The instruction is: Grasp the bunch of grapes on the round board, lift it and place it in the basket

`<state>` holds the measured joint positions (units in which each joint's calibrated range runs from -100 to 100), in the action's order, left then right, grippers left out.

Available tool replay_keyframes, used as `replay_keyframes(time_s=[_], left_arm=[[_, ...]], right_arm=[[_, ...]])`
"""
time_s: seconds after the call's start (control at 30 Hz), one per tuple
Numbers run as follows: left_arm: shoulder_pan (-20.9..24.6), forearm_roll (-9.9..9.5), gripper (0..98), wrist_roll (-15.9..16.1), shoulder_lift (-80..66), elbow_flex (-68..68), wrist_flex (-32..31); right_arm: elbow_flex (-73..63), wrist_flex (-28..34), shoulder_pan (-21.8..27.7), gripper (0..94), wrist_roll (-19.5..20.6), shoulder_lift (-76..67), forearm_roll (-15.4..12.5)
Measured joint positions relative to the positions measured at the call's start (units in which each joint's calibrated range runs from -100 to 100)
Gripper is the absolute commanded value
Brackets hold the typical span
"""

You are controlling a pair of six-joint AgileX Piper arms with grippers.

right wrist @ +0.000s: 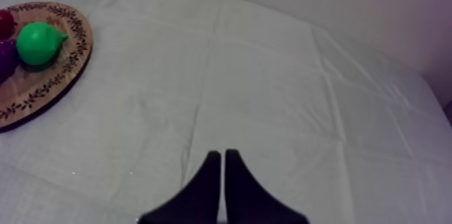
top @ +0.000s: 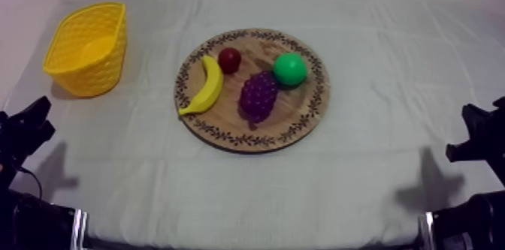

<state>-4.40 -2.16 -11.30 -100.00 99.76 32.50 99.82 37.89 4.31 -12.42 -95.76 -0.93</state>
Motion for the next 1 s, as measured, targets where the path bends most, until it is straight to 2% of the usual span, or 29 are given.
replay_keyframes(time_s=[0.4, 0.8, 1.0], left_arm=[[-0.29, -0.05, 0.0, 0.12, 0.00, 0.00, 0.00], [-7.13, 0.00, 0.0, -0.19, 0.00, 0.00, 0.00], [-8.43, 0.05, 0.0, -0.36, 0.62, -0.07, 0.19]], right_arm=[[0.00, 0.00, 0.00, 0.3, 0.00, 0.00, 0.00], [0.00, 0.00, 0.00, 0.3, 0.00, 0.00, 0.00], [0.00, 0.00, 0.00, 0.3, 0.00, 0.00, 0.00]])
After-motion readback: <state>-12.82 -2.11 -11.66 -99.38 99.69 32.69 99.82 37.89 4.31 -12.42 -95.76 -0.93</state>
